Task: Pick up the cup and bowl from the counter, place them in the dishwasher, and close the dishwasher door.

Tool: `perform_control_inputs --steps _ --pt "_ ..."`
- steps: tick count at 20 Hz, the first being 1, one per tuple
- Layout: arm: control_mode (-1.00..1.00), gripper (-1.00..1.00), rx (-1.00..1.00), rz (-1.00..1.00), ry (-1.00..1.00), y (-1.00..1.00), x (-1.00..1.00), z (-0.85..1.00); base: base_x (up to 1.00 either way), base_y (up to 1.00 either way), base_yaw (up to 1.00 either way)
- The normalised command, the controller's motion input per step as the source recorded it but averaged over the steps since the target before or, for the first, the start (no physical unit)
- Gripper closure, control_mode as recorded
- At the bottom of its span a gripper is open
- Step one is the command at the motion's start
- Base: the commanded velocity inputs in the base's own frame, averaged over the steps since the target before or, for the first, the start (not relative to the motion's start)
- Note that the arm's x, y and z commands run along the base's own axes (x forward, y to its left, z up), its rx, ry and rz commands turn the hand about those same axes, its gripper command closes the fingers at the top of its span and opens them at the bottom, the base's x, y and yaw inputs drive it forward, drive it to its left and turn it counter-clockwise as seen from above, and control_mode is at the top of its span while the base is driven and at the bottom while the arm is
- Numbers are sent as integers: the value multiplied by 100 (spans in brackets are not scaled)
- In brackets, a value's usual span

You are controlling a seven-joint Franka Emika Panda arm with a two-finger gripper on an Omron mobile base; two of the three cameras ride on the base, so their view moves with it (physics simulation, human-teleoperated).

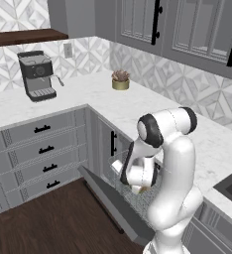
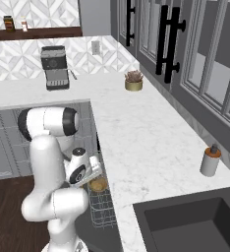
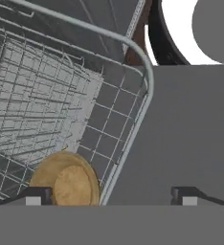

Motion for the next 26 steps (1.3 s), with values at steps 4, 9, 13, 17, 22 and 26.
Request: perform_control_inputs --steps 4,9,13,17,22,26 --pt "-100 -100 0 0 0 77 -49 74 0 0 0" --pt "-100 -100 0 8 0 77 4 100 0 0 0" --pt "-100 -100 0 17 0 63 38 100 0 0 0" --pt "-100 -100 0 40 3 40 64 100 0 0 0" --pt "-100 -100 -8 56 3 19 60 100 0 0 0" --pt "-100 -100 -25 53 3 34 38 96 0 0 0"
